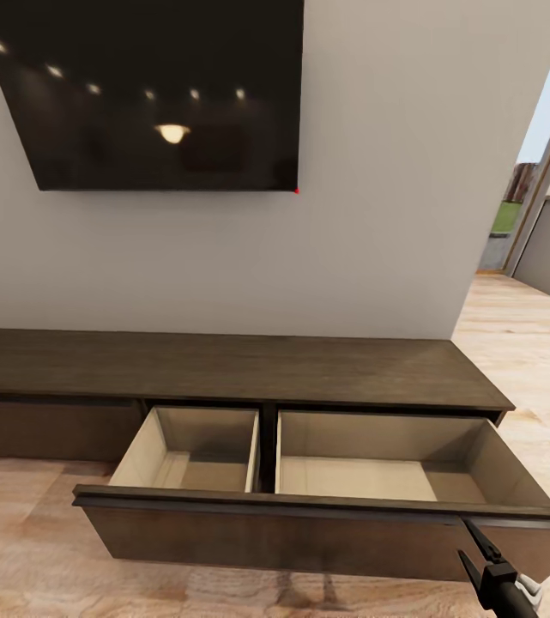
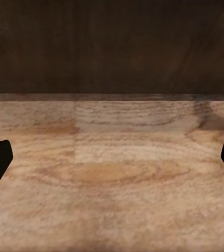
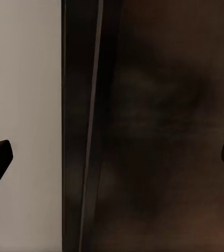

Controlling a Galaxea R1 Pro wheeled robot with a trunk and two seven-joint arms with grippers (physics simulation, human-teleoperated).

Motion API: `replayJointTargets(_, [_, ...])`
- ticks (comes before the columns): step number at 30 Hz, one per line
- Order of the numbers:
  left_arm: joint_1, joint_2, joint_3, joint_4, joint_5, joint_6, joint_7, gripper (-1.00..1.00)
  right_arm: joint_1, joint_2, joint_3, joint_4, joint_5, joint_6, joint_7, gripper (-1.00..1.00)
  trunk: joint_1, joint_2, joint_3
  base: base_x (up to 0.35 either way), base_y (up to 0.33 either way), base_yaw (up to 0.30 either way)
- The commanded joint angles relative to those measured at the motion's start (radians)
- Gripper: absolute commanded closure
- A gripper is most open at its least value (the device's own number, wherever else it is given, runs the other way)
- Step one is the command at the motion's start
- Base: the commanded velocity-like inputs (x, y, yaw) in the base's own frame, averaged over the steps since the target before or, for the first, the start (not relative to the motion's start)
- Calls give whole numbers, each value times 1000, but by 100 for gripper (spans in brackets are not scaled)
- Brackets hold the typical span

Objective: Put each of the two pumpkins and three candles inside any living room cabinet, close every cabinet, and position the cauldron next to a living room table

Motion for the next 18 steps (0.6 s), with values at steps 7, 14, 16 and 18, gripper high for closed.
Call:
replayJointTargets(7, [0,0,0,0,4,0,-6,-100,0,0,4,2,-10,9,1,-100,-1,0,7,-1,0,0])
replayJointTargets(14, [0,0,0,0,9,2,-6,-100,0,0,6,1,-9,8,-98,-100,-1,0,11,0,0,0])
replayJointTargets(16, [0,0,0,0,10,3,-6,-100,0,0,6,1,-9,8,-111,-100,-2,1,15,0,0,0])
replayJointTargets(18, [0,0,0,0,10,3,-6,-100,0,0,6,2,-9,8,-119,-100,-3,1,22,0,0,0])
